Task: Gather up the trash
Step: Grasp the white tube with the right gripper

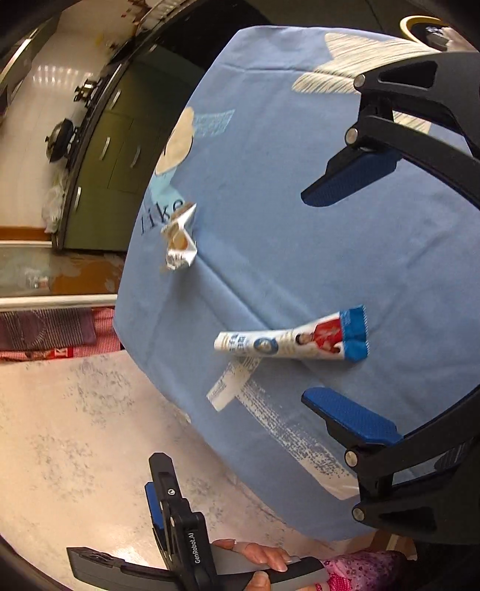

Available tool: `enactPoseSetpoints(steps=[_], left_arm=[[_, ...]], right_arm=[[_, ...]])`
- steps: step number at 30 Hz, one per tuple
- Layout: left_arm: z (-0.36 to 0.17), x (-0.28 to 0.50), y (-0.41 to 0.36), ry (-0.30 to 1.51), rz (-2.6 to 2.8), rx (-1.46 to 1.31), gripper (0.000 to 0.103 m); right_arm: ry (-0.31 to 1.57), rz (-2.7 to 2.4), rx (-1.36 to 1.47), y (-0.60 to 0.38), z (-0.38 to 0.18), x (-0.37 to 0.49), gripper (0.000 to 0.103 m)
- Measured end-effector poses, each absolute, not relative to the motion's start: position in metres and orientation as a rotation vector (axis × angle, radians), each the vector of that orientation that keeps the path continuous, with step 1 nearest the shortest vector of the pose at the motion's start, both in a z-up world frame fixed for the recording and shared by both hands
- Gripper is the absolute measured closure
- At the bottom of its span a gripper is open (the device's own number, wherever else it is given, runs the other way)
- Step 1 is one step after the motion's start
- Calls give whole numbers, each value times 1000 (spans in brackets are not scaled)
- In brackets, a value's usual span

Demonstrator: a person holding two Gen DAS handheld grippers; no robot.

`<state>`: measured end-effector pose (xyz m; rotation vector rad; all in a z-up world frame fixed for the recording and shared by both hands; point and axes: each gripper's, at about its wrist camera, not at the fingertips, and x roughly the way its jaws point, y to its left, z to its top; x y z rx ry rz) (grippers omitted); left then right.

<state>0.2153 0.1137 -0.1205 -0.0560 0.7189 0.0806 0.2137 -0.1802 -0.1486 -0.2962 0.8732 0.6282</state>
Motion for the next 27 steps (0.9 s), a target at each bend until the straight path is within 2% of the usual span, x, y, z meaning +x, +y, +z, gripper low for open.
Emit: enactPoseSetpoints(steps=[2,4,6,7,10,13,15,17,20,27], left_arm=[[-124,215,118,724,85,-66,6],[-129,215,121,733,78,-78,6],[-131,214,116,740,67,-85,6],[-134,215,116,743,60,-86,6],[-136,212,111,749,46,-86,6],[-138,213,107,751,33,-86,6],[-137,213,105,752,27,-85,6],[-137,213,102,753,22,-83,6],[-135,213,97,752,12,-80,6],[-128,211,77,740,-46,-65,6]], right_arm=[[897,651,-319,-163,-156,219,10],[926,664,-340,-151,-165,222,21],[961,674,-360,-141,-174,228,37],[977,675,-370,-137,-178,230,41],[995,662,-390,-131,-186,232,43],[998,646,-402,-129,-190,233,55],[1001,644,-404,-130,-189,233,70],[1003,645,-397,-131,-188,236,79],[993,652,-392,-135,-186,230,82],[933,598,-244,-184,-159,220,82]])
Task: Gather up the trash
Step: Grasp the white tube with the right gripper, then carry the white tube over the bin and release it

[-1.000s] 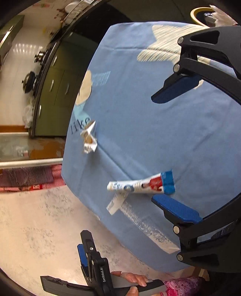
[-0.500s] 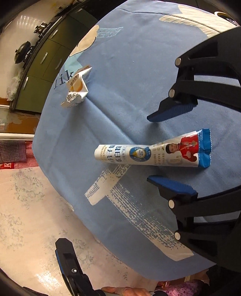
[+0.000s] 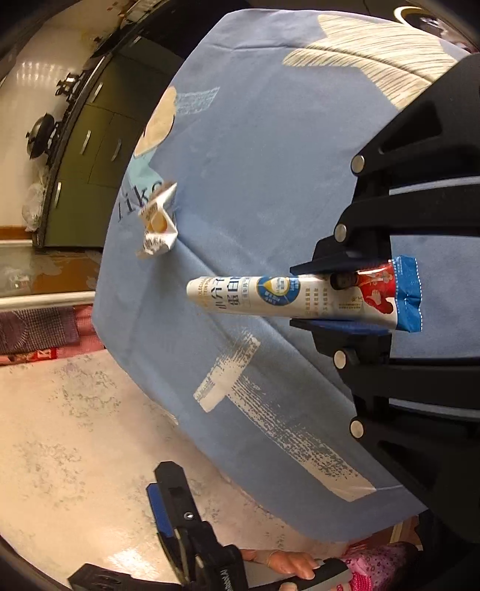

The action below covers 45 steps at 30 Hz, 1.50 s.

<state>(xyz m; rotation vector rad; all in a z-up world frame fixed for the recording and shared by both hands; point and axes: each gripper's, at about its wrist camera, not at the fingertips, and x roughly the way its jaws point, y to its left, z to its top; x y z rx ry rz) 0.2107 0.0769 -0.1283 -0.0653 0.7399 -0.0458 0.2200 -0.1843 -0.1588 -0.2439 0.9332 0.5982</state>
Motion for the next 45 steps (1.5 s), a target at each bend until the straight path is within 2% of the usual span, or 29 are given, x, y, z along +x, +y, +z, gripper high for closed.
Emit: enactPoseSetpoints(steps=[3,9,13,19,22,24,27,35,39,45], left_arm=[[-128,215,64,747,-77,-48,6],[-127,224,25,759,-154,-6,6],[-128,229,-3,770,-192,26,6],[-128,232,-37,781,-244,64,6],[-127,233,-47,787,-262,80,6],[-128,233,-54,791,-272,93,6],[-129,233,-58,796,-281,109,6],[-141,244,-63,822,-301,133,6],[-145,260,-65,837,-322,165,6],[-141,311,-64,837,-377,228,6]], right_arm=[[892,500,-165,-227,-146,212,82],[857,116,13,-378,-136,208,80],[900,-184,112,-493,-149,210,79],[1002,-359,165,-582,-175,225,79],[1035,-384,164,-597,-186,239,78],[1025,-416,152,-603,-187,244,61],[956,-441,142,-599,-175,239,51],[858,-364,212,-574,-167,188,45],[835,-309,238,-556,-164,170,38],[805,-259,245,-535,-158,162,37]])
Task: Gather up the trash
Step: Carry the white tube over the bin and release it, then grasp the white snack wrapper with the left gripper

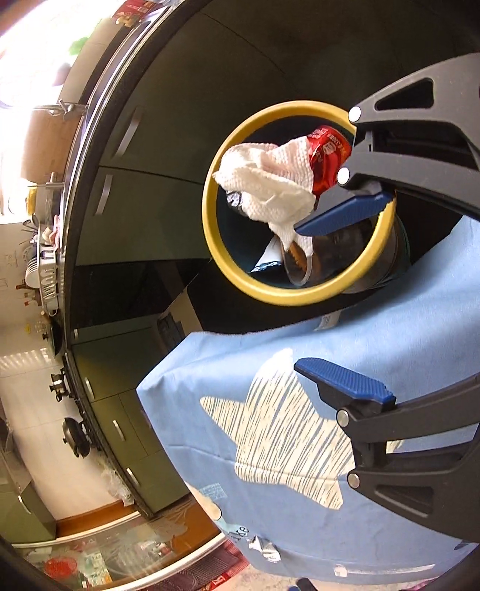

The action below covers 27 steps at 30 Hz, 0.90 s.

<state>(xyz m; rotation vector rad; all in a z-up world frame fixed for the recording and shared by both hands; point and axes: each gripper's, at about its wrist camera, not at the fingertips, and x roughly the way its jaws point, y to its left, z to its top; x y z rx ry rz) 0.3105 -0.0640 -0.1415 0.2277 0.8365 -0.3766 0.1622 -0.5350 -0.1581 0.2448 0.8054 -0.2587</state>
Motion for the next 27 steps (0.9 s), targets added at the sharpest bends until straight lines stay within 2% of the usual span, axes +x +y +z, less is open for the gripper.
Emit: enactPoseSetpoints(steps=[10,22,25,27], left_arm=[[-154,405,-64,898,-499,289,6],[-190,445,-76,965,-524,435,6],[-195,447,-79,982,-537,438,16],[-199,449,-80,1008,-536,444,29]], right_arm=[[808,-229,253,-526,-161,167,37],[814,-223,243,-522,-159,167,36],[818,-221,241,-521,-159,168,36],[818,-218,240,-520,-159,169,36]])
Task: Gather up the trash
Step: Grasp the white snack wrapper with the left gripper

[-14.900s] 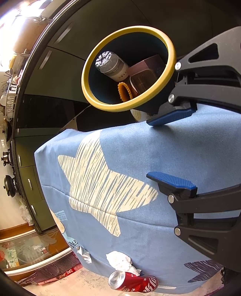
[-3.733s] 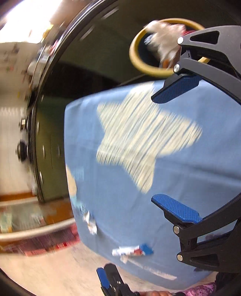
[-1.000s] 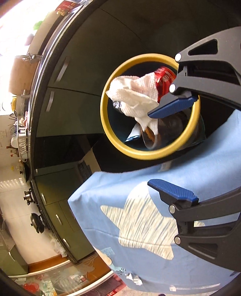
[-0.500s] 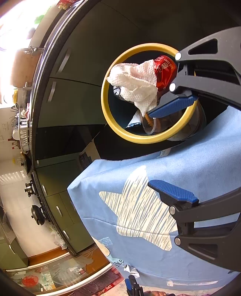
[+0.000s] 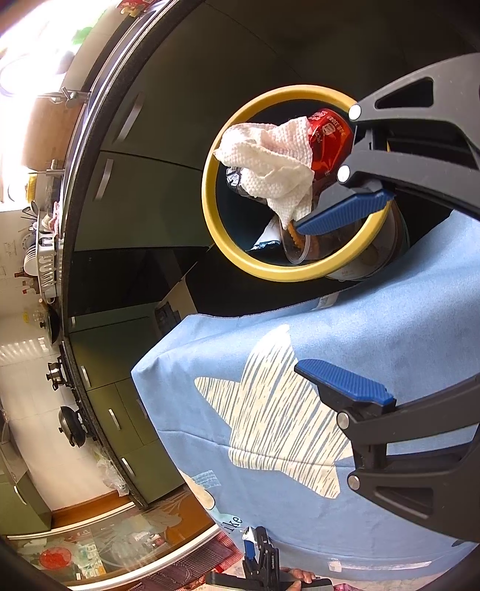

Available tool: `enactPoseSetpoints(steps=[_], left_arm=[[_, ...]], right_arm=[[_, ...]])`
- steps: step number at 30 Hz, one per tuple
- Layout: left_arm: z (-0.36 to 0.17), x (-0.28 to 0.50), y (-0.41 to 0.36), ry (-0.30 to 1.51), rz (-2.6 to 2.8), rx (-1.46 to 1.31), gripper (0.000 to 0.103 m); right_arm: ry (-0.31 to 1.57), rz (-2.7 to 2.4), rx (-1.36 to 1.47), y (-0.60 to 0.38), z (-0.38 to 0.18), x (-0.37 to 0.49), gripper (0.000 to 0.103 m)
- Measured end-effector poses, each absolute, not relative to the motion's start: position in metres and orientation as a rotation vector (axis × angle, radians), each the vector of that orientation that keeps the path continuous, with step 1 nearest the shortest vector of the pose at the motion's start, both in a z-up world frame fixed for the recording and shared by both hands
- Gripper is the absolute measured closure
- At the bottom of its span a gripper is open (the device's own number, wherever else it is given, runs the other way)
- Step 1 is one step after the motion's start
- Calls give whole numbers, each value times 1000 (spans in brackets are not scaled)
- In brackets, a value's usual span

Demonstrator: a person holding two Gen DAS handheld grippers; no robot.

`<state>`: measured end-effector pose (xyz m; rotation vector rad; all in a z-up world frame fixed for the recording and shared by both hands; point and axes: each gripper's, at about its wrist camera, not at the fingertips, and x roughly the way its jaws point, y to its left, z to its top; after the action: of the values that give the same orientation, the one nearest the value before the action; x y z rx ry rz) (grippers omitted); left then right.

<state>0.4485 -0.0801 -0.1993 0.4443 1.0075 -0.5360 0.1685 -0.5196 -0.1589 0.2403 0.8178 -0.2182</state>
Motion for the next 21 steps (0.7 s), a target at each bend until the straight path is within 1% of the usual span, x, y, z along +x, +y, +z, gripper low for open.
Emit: enactPoseSetpoints(steps=[1,3,6,10,11,12,17,21], left_arm=[[-199,449,-79,1006,-543,428,31],[-199,448,-78,1020,-555,405,39],[-199,444,-77,1032,-570,374,49],[-198,433,-75,1031,-569,361,50],[-198,430,-76,1029,-572,356,61],[-197,426,-77,1029,-576,347,63],[-187,398,-84,1016,-618,318,64],[-170,364,-108,977,-684,326,64]], right_arm=[[818,-216,240,-519,-159,169,36],[819,-213,237,-518,-159,169,36],[821,-210,236,-518,-159,168,36],[823,-203,234,-517,-160,168,36],[823,-201,234,-517,-159,168,36],[823,-199,234,-516,-159,167,36],[818,-190,221,-515,-156,164,36],[809,-189,208,-518,-152,157,36]])
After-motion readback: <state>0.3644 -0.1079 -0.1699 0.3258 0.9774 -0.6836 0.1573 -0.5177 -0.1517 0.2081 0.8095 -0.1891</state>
